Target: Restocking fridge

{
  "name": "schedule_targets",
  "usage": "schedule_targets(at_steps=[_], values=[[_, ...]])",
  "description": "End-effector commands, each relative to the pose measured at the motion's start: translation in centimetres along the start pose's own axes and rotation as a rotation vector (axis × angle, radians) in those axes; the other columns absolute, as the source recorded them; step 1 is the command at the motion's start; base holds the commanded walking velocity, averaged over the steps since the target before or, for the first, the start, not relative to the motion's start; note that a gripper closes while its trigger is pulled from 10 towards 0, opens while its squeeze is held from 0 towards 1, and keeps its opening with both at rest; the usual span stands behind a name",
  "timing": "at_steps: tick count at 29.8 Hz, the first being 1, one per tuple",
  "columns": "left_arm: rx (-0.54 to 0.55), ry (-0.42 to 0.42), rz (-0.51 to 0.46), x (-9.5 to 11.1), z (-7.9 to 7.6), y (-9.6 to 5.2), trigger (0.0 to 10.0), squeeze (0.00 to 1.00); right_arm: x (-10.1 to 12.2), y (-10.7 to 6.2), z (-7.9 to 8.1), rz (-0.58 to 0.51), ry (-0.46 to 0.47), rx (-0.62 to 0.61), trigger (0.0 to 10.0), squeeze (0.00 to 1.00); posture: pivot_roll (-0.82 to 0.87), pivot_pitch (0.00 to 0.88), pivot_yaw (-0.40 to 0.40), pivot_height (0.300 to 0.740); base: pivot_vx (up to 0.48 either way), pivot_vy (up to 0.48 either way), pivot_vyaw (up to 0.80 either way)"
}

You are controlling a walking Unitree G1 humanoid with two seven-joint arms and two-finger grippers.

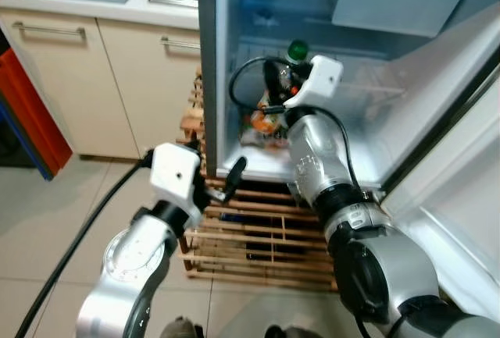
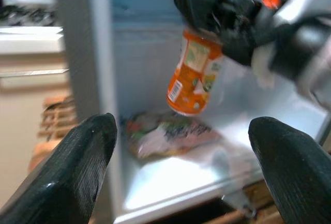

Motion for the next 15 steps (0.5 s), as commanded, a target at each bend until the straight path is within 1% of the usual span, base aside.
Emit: schedule_targets(at_steps=[1,2,3,4,5,6,7,8,9,10,11,12,14,15], values=[[-0.023,-0.001,0.002,-0.2,-0.4,0.3,10.0,0.00,0.6,-0.3,2.3,-0.046,-0.015,0.062,0.0,0.00,0.02,0.000,-0.051,0.740,0.000,0.000,0.00],[-0.033,0.013,-0.004,-0.2,-0.4,0.7,10.0,0.00,-1.3,-1.9,1.8,-0.007,-0.062,0.049,0.0,0.00,0.02,0.000,-0.049,0.740,0.000,0.000,0.00],[-0.037,0.022,-0.006,-0.2,-0.4,0.8,10.0,0.00,-2.6,-2.5,0.8,0.041,-0.041,-0.002,0.0,0.00,0.02,0.000,-0.047,0.740,0.000,0.000,0.00],[-0.040,0.026,-0.007,-0.2,-0.4,0.9,10.0,0.00,-3.8,-2.9,0.0,0.092,-0.001,-0.055,0.0,0.00,0.02,0.000,-0.045,0.740,0.000,0.000,0.00],[-0.042,0.029,-0.008,-0.2,-0.4,0.9,10.0,0.00,-5.0,-3.4,-1.2,0.154,0.084,-0.133,0.0,0.00,0.02,0.000,-0.044,0.740,0.000,0.000,0.00],[-0.043,0.032,-0.009,-0.3,-0.3,1.0,10.0,0.00,-5.9,-3.8,-1.8,0.196,0.143,-0.181,0.0,0.00,0.02,0.000,-0.042,0.740,0.000,0.000,0.00],[-0.043,0.032,-0.009,-0.3,-0.3,1.0,10.0,0.00,-5.9,-3.8,-1.8,0.196,0.143,-0.181,0.0,0.00,0.02,0.000,-0.042,0.740,0.000,0.000,0.00],[-0.045,0.034,-0.010,-0.3,-0.3,1.0,10.0,0.00,-6.9,-4.3,-2.6,0.245,0.210,-0.232,0.0,0.00,0.02,0.000,-0.041,0.740,0.000,0.000,0.00],[-0.046,0.038,-0.011,-0.3,-0.3,1.0,10.0,0.00,-7.6,-4.6,-3.2,0.279,0.252,-0.270,0.0,0.00,0.03,0.000,-0.042,0.740,0.000,0.000,0.00],[-0.046,0.038,-0.011,-0.3,-0.3,1.0,10.0,0.00,-7.6,-4.6,-3.2,0.279,0.252,-0.270,0.0,0.00,0.03,0.000,-0.042,0.740,0.000,0.000,0.00],[-0.047,0.042,-0.013,-0.3,-0.3,1.0,10.0,0.00,-8.0,-4.8,-3.6,0.302,0.292,-0.295,0.0,0.00,0.03,0.000,-0.041,0.740,0.000,0.000,0.00],[-0.051,0.046,-0.016,-0.2,-0.3,0.7,10.0,0.00,-8.8,-4.9,-4.4,0.348,0.410,-0.359,0.0,0.00,0.05,0.000,-0.038,0.740,0.000,0.000,0.00],[-0.055,0.048,-0.016,-0.2,-0.4,0.3,10.0,0.00,-9.2,-5.0,-4.6,0.372,0.484,-0.399,0.0,0.00,0.06,0.000,-0.036,0.740,0.000,0.000,0.00],[-0.055,0.048,-0.016,-0.2,-0.4,0.3,10.0,0.00,-9.2,-5.0,-4.6,0.372,0.484,-0.399,0.0,0.00,0.06,0.000,-0.036,0.740,0.000,0.000,0.00]])
Point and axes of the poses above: a point about 5 cm out from each wrist's last joint towards the gripper, its own y axis pointing out of the wrist towards the gripper, its own x axis along the axis of the wrist's last joint, z = x × y, the point moved 4 cm from there along y, pointing out of the wrist towards the gripper, and after that the axes turned 13 degrees about -y, right-handed, at the moved point
